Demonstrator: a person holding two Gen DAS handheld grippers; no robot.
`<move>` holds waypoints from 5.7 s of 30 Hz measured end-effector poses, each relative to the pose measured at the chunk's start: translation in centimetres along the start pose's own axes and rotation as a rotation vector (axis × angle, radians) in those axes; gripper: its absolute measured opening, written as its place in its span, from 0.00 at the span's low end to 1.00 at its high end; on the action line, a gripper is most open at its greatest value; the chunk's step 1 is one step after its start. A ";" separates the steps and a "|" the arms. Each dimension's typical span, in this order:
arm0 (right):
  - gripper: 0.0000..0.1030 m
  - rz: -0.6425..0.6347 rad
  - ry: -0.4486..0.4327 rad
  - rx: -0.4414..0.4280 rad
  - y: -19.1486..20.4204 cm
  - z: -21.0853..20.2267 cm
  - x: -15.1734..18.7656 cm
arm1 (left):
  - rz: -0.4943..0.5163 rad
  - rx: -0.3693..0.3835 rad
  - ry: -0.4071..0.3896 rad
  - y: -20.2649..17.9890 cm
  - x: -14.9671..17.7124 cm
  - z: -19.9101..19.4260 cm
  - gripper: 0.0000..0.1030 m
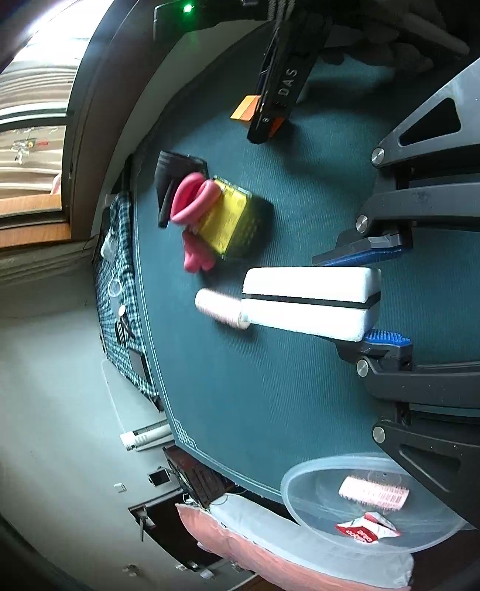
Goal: Organize objects
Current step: 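Carry the sponge and block in both tools over the clear bowl, then open both tools to drop the sponge and block into the bowl, then move both open tools back toward the pink foam tubes and yellow box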
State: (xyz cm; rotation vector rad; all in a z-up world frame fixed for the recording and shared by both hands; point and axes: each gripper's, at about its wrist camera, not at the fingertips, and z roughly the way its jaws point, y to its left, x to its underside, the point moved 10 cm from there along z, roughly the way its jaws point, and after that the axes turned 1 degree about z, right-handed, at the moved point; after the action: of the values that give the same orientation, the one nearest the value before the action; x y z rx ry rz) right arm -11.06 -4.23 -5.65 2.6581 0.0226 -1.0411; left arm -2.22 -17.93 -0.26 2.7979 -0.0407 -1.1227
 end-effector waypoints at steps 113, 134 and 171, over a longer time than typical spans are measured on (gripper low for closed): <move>0.61 -0.275 0.071 -0.321 27.7 -0.2 4.9 | -0.395 -0.280 -0.017 25.3 7.7 -3.5 0.95; 0.61 -0.170 0.048 -0.280 21.2 -0.5 3.2 | -0.281 -0.249 -0.021 20.0 5.2 -3.1 0.95; 0.83 -0.020 -0.023 -0.089 8.1 1.5 -1.2 | -0.120 -0.078 0.021 8.4 0.5 1.1 0.96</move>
State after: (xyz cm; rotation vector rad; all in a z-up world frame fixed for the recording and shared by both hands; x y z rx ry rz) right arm -11.99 -12.27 -3.84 2.5714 0.0887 -1.0515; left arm -2.41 -26.43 -0.34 2.7743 0.1715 -1.0947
